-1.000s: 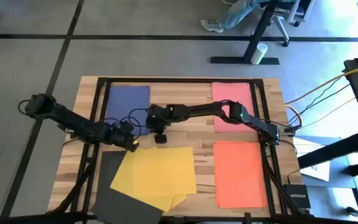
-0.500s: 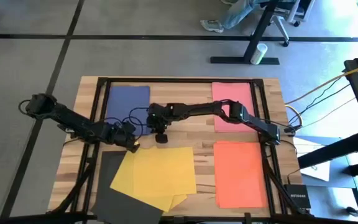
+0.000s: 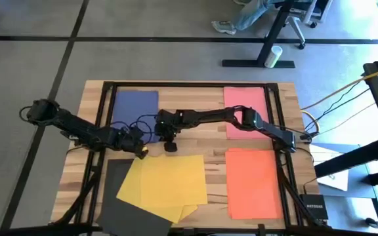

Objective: Organize paper
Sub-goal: Move the blue papers to the top left of the table

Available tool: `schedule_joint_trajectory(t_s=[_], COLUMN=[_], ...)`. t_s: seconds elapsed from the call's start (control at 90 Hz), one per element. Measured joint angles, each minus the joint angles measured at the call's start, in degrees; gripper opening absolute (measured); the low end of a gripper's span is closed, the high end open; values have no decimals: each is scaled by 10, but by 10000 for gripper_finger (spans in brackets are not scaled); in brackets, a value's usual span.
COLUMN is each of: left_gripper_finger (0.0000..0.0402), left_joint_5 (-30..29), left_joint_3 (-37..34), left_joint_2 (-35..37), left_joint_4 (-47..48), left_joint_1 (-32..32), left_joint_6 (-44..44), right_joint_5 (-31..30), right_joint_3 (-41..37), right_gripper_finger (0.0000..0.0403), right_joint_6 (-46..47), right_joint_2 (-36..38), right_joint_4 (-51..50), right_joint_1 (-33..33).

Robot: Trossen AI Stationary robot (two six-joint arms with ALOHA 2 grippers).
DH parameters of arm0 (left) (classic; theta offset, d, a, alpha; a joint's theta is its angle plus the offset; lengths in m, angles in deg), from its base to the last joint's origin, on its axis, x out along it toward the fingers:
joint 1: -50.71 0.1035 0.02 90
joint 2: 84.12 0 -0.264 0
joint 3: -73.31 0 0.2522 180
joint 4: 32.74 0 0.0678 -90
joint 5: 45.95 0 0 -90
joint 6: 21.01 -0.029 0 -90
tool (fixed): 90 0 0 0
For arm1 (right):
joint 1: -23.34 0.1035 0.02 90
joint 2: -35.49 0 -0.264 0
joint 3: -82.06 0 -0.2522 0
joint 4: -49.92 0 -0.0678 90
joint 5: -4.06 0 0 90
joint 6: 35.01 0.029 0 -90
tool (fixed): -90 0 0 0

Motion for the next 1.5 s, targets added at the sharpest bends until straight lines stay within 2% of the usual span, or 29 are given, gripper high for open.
schedule_joint_trajectory(t_s=[0.544,0.922,1.222,1.5], left_gripper_finger=[0,0,0,0], left_joint_5=[1,3,4,4], left_joint_3=[1,1,1,1], left_joint_2=[0,0,0,0], left_joint_4=[-33,-42,-46,-69], left_joint_1=[1,23,29,57], left_joint_6=[-28,-58,-64,-105], right_joint_5=[21,29,40,43], right_joint_3=[0,2,1,1], right_gripper_finger=[0,0,0,0], right_joint_6=[3,0,4,3], right_joint_2=[-2,-26,-27,-18], right_joint_4=[27,35,41,36], right_joint_1=[2,1,1,1])
